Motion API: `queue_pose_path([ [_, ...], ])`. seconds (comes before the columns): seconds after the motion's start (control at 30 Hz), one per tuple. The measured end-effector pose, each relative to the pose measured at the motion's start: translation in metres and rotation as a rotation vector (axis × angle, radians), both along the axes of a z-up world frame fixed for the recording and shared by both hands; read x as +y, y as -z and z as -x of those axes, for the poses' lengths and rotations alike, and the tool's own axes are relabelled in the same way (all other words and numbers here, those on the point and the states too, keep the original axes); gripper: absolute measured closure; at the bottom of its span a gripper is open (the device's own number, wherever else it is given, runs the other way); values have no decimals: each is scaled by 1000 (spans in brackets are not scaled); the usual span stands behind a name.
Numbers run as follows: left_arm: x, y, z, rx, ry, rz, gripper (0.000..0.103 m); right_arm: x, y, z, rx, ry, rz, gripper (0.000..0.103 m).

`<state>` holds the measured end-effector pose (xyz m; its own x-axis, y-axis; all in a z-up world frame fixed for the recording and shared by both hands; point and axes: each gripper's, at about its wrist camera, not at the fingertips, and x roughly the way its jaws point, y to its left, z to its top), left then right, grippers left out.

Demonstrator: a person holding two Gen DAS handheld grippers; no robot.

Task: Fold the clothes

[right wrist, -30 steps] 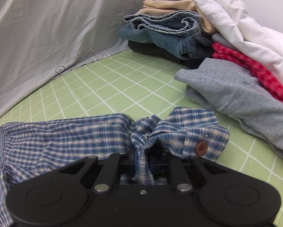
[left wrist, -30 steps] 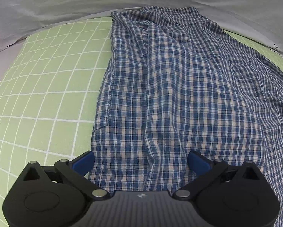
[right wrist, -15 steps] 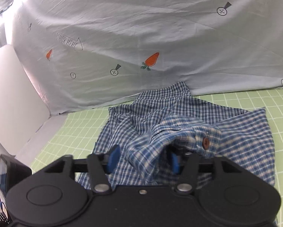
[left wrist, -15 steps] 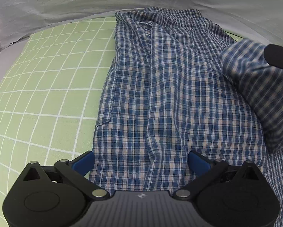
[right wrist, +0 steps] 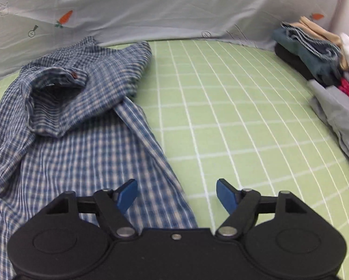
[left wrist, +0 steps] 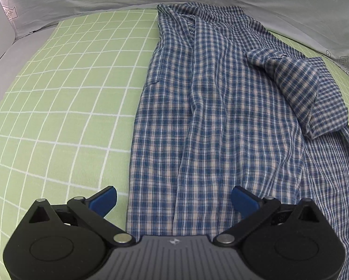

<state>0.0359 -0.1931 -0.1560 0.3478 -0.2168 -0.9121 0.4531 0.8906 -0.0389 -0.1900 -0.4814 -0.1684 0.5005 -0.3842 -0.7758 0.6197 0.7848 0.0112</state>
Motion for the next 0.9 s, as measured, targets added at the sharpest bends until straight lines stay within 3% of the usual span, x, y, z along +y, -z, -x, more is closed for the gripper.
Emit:
queue_pose_path([
  [0.17, 9, 6, 33, 21, 35, -32, 0, 5, 5, 40, -20, 68, -59, 46],
  [0.33, 21, 12, 62, 17, 73, -75, 0, 25, 4, 56, -18, 38, -47, 50],
  [0.4, 27, 14, 70, 16, 69, -67, 0, 34, 4, 62, -17, 21, -42, 62],
  [0.53, 37, 17, 79, 13, 58, -50, 0, 51, 2, 62, -6, -37, -19, 98],
  [0.7, 42, 18, 88, -7, 65, -53, 0, 78, -11, 51, -25, -103, 24, 101],
  [0.9, 48, 17, 96, -4, 79, -59, 0, 134, -24, 30, -89, -329, 18, 100],
])
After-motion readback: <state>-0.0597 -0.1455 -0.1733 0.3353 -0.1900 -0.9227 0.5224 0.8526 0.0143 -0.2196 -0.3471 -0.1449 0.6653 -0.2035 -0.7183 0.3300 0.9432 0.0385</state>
